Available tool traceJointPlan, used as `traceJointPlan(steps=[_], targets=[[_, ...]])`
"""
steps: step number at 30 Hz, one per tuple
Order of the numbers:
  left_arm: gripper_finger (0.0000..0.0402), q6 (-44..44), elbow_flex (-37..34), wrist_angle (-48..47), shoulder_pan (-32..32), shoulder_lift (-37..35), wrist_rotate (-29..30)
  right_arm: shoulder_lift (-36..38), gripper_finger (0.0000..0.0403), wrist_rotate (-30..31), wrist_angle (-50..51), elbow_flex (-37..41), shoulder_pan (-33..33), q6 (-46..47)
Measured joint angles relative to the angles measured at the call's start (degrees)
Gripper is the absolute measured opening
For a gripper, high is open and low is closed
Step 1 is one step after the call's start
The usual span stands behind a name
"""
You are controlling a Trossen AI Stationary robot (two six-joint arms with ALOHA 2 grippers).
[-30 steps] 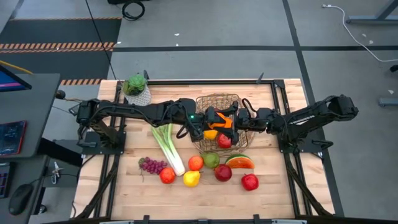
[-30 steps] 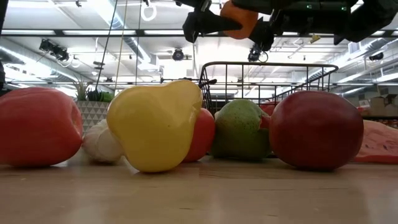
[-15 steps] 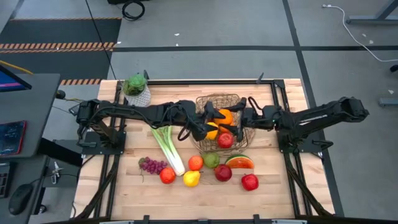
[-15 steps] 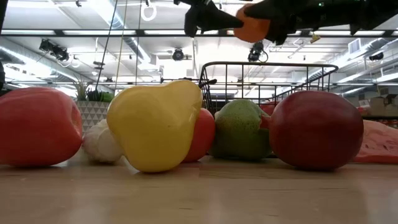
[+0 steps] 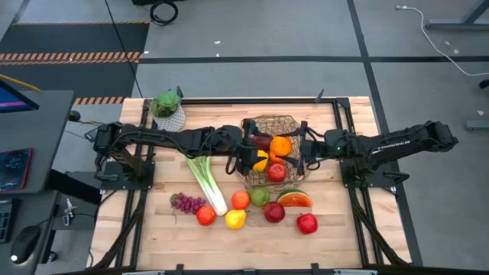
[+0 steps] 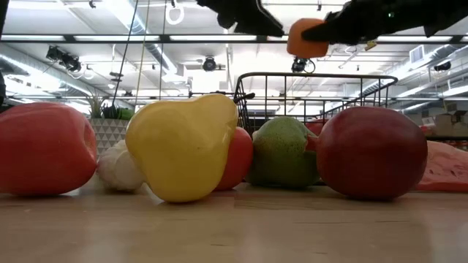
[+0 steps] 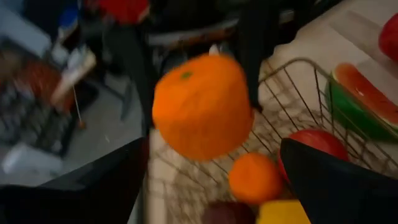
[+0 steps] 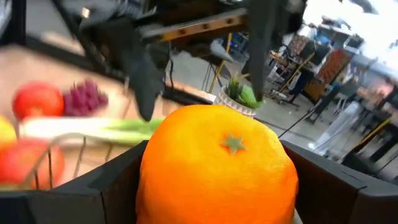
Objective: Build produce basket
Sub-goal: Put the orange into the brown wire basket
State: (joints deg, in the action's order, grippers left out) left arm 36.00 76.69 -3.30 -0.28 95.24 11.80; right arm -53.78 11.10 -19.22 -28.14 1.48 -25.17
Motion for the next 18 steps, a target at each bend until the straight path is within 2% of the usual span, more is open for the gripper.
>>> traceJointPlan(steps=[7,15,18], targets=[[0.0363,-8.9,0.0,-5.1,0.0,-0.9,0.9,-1.7,0.0334,0.3,0.3,0.1,1.2,-14.6],[0.0348,-14.4,0.0,-8.1,0.0,-4.6,-1.9,-1.7,0.0334,9.1,-0.4,0.1,7.3,-32.5],[0.0347,-16.5,0.0,-8.2,0.0,-4.6,-2.2,-1.8,0.0334,10.2,-1.8,0.0,9.0,-38.4]])
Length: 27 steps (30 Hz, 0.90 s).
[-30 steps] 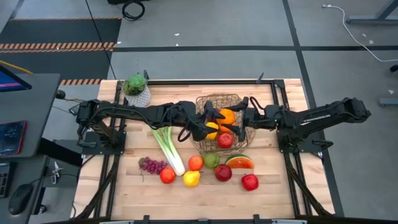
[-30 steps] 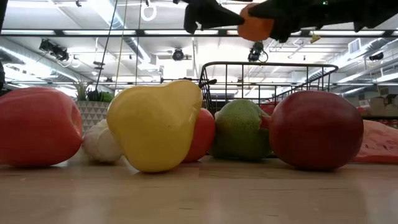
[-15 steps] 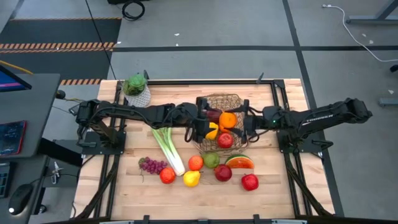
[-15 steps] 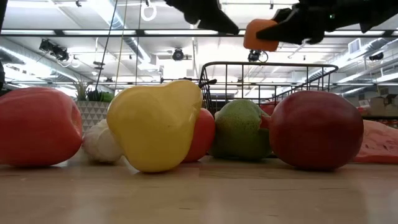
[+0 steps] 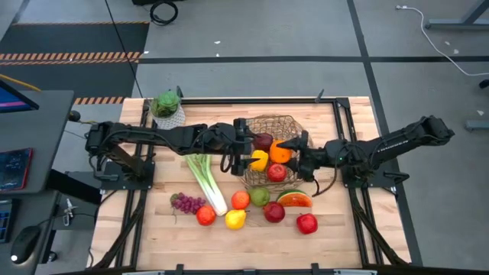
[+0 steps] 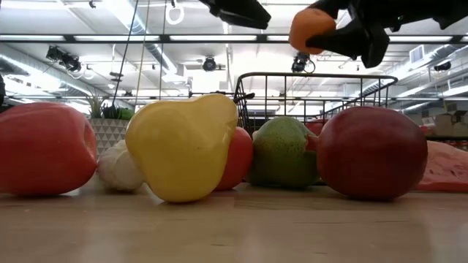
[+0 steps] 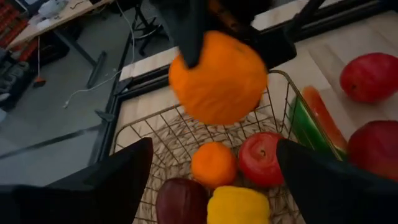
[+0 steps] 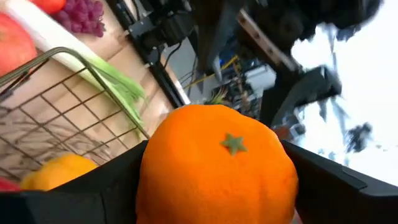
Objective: Build produce basket
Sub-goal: Put the orange into the brown wire basket
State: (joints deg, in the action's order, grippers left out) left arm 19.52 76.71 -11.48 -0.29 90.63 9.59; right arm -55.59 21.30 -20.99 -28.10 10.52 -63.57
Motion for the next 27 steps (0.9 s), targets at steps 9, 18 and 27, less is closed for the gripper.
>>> traceJointPlan(steps=[9,18,27], targets=[[0.0347,-7.2,0.0,0.0,1.3,0.0,0.1,-0.6,0.0335,0.3,-2.1,0.0,1.8,-16.1],[0.0347,-8.5,0.0,0.0,1.2,0.0,0.1,-0.6,0.0335,0.3,-3.9,0.0,1.8,-16.6],[0.0347,-8.4,-0.1,-0.1,1.2,0.0,0.2,-0.6,0.0335,0.3,-7.0,0.0,1.5,-0.5]])
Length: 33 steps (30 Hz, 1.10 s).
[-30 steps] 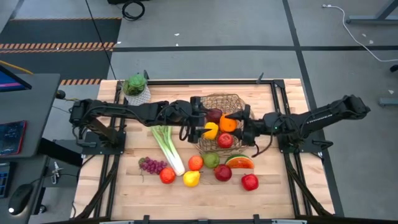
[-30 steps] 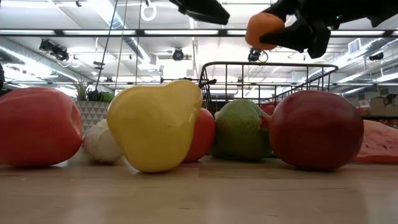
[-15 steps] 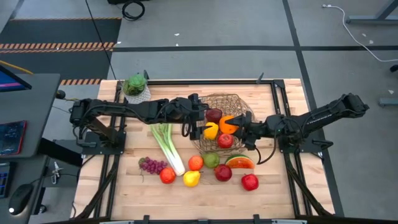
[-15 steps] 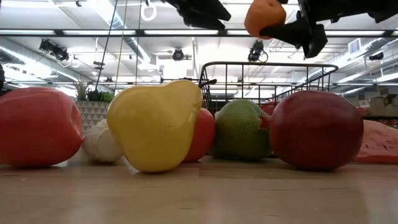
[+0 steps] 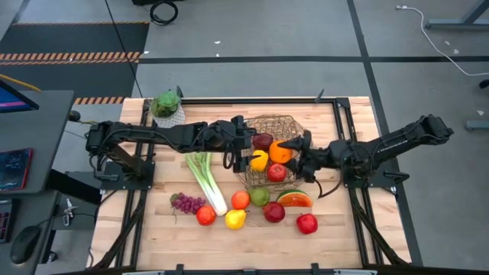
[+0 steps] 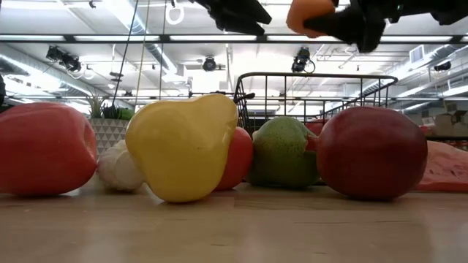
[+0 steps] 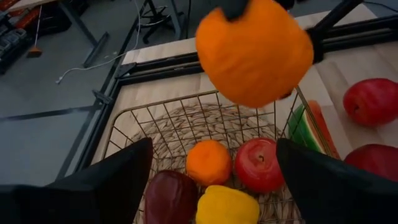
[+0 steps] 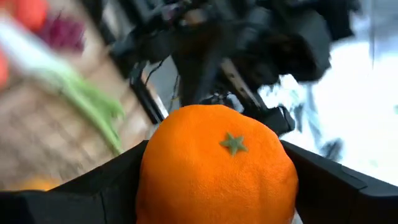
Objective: Build produce basket
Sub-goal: Put the orange into the brown wire basket
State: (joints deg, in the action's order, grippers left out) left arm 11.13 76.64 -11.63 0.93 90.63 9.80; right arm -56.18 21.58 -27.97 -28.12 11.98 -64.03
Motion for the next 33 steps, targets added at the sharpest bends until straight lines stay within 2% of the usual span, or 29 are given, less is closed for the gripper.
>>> traceJointPlan(steps=[5,9,14,27,33], targets=[[0.0347,0.5,0.0,-1.9,0.0,0.0,0.0,0.0,0.0335,0.0,-0.3,0.0,-0.4,33.9],[0.0347,2.6,0.0,-2.1,0.2,0.0,0.0,0.0,0.0335,-0.1,-0.3,0.0,-0.4,54.8],[0.0347,3.5,0.0,-2.2,0.2,0.0,0.1,0.0,0.0335,-2.4,-0.3,0.0,0.4,75.5],[0.0347,3.7,0.0,-3.5,0.2,0.0,1.4,0.0,0.0335,-20.8,-4.2,0.0,0.8,122.8],[0.0347,3.6,0.0,-3.5,0.2,0.0,1.4,0.0,0.0335,-22.7,-9.2,0.0,0.8,146.5]])
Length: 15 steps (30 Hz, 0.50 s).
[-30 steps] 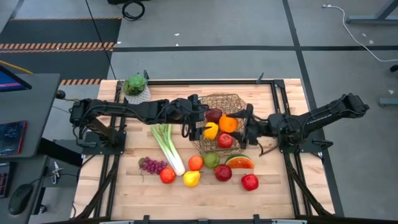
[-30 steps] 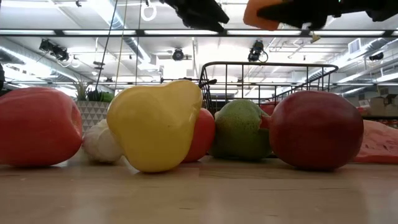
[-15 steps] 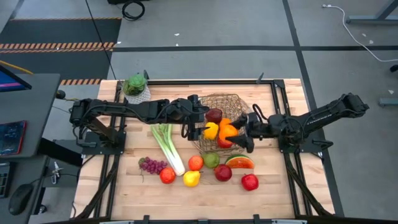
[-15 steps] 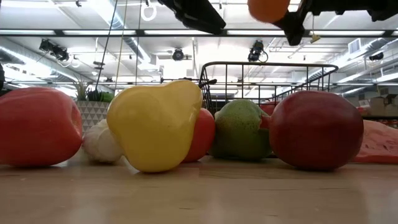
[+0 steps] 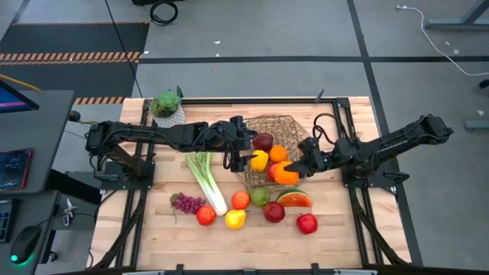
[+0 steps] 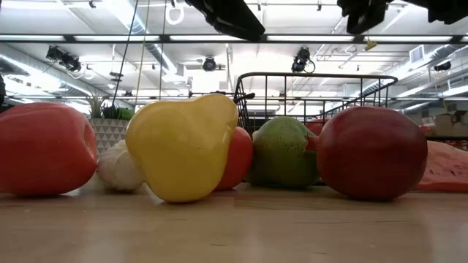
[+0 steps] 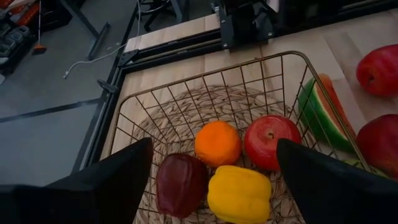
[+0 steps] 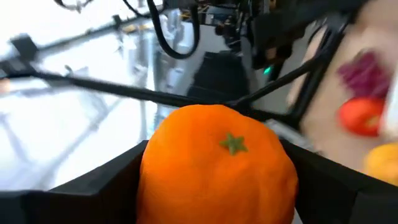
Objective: Build produce basket
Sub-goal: Put the orange into the brown wire basket
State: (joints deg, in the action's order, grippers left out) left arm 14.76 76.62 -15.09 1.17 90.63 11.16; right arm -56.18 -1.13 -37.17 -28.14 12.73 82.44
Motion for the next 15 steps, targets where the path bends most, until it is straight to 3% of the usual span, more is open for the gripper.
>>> traceJointPlan(steps=[4,15], targets=[[0.0347,0.0,0.0,0.0,0.0,0.0,0.0,0.0,0.0335,0.0,-1.9,0.0,0.0,5.5],[0.0347,-0.3,0.0,-0.2,-0.1,0.0,0.0,0.0,0.0335,0.0,-1.8,0.0,0.0,6.4]])
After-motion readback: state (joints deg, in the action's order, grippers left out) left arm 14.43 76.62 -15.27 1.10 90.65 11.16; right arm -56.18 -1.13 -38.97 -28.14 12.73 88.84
